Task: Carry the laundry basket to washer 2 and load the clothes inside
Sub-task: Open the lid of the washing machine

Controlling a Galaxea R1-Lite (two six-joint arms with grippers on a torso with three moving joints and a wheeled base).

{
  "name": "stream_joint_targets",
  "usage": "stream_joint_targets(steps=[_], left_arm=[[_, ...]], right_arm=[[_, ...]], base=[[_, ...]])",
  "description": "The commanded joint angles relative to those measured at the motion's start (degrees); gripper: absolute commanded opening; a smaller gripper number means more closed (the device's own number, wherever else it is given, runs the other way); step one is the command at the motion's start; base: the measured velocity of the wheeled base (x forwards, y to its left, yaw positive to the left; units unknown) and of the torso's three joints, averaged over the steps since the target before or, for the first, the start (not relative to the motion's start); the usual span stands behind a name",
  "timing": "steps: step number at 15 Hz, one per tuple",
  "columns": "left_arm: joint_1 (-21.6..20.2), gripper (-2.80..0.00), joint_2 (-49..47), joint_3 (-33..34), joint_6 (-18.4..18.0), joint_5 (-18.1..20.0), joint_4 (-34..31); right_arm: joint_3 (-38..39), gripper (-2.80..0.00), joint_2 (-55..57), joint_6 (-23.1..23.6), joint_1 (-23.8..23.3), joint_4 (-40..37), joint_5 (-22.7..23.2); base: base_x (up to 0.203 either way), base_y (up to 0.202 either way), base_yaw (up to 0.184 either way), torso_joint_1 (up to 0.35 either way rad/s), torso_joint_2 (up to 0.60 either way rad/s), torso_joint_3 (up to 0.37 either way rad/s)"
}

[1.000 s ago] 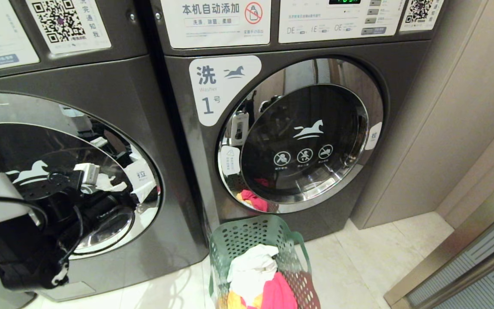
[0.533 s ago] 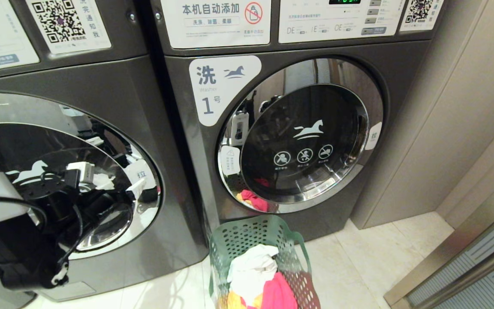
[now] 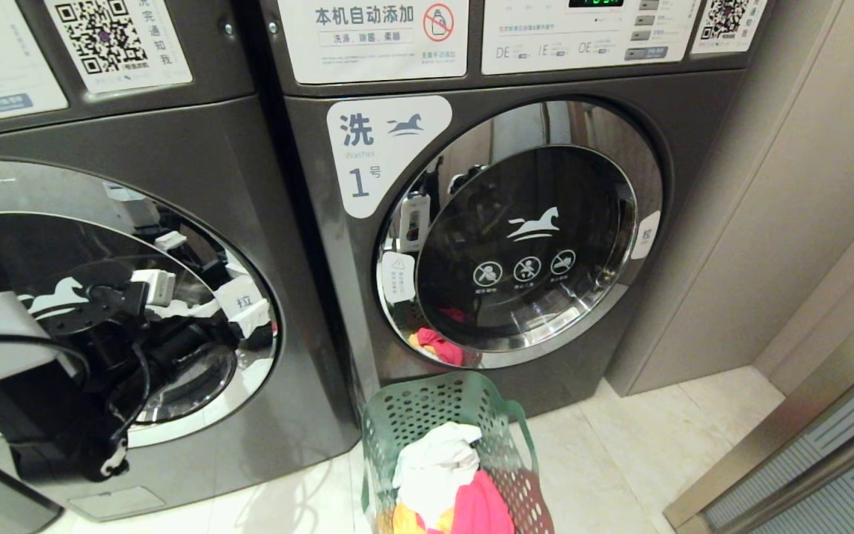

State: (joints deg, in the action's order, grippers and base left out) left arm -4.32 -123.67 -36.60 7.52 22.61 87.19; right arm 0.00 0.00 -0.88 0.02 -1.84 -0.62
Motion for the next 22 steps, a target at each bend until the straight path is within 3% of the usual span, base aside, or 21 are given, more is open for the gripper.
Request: stream_joint_targets(steps=[1, 6, 10, 12, 17, 20, 22], left_arm=[[-0.2, 0.00, -0.4, 0.0, 0.2, 1.1, 0.5], [-0.9, 0.00, -2.6, -0.7, 0.3, 6.0, 0.5], [-1.5, 0.00, -5.5, -4.8, 2.9, 6.7, 0.5], [-2.8, 0.00, -7.0, -7.0, 4.9, 10.1, 0.5], [-6.9, 0.00, -8.7, -8.5, 5.0, 18.8, 0.5], [-8.5, 0.00, -8.9, -7.9, 3.9, 21.2, 0.5], [-8.6, 0.00, -8.9, -7.5, -0.1, 21.2, 0.5]], right_arm=[[0.4, -2.80, 0.1, 0.0, 0.0, 0.0, 0.0], [0.4, -2.80, 0.1, 0.0, 0.0, 0.0, 0.0], [0.4, -2.80, 0.1, 0.0, 0.0, 0.0, 0.0], [0.4, -2.80, 0.1, 0.0, 0.0, 0.0, 0.0], [0.4, -2.80, 0.1, 0.0, 0.0, 0.0, 0.0], [0.4, -2.80, 0.1, 0.0, 0.0, 0.0, 0.0], [0.4, -2.80, 0.1, 0.0, 0.1, 0.0, 0.0]], base=[[0.000, 0.000, 0.000, 0.000, 0.00, 0.000], [0.000, 0.000, 0.000, 0.000, 0.00, 0.000], [0.000, 0.000, 0.000, 0.000, 0.00, 0.000], [0.000, 0.000, 0.000, 0.000, 0.00, 0.000], [0.000, 0.000, 0.000, 0.000, 0.00, 0.000], [0.000, 0.000, 0.000, 0.000, 0.00, 0.000], [0.000, 0.000, 0.000, 0.000, 0.00, 0.000]])
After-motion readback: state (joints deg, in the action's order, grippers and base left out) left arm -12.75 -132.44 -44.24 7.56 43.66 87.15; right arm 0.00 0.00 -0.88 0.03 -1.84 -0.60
